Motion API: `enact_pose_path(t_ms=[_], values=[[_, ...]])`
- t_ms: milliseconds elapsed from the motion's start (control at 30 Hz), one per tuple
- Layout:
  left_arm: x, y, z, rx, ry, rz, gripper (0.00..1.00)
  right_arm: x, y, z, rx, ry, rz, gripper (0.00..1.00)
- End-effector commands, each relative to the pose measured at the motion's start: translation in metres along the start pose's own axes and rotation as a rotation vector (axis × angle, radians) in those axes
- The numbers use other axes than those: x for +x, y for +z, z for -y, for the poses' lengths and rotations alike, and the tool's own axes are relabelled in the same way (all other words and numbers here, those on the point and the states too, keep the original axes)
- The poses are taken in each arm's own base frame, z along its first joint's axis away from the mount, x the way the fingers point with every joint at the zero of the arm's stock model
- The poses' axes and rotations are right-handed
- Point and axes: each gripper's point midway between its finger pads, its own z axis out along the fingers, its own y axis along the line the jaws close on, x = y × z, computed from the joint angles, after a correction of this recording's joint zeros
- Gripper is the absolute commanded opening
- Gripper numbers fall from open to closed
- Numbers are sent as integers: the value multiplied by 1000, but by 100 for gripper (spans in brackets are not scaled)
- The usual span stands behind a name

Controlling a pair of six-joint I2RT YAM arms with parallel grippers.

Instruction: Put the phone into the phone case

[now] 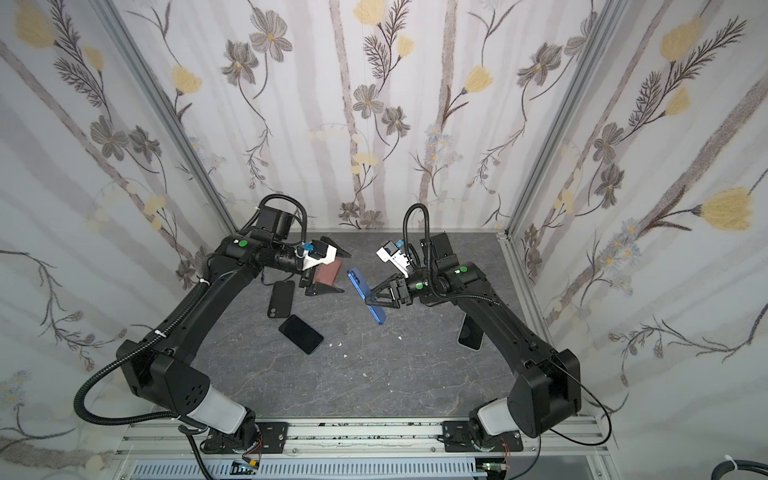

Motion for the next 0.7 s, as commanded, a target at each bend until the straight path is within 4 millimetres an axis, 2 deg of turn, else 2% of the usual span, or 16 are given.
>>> enact_pose_path(t_ms=[0,167,300,533,667], values=[[-2,7,3,14,48,-14,88,-7,-3,-28,-92,-45,12,48],[-20,4,5,24,97,42,86,-2,-5,-40,-111,-44,7,48],[-37,4,15,51,137,88,83,0,-5,-46,-123,-38,3,48],[-59,20,38,118,193,115,74,1,-4,-62,-145,-45,-5,49],[-67,22,49,170,193,139,62,3,-7,-71,-151,-61,-2,49]])
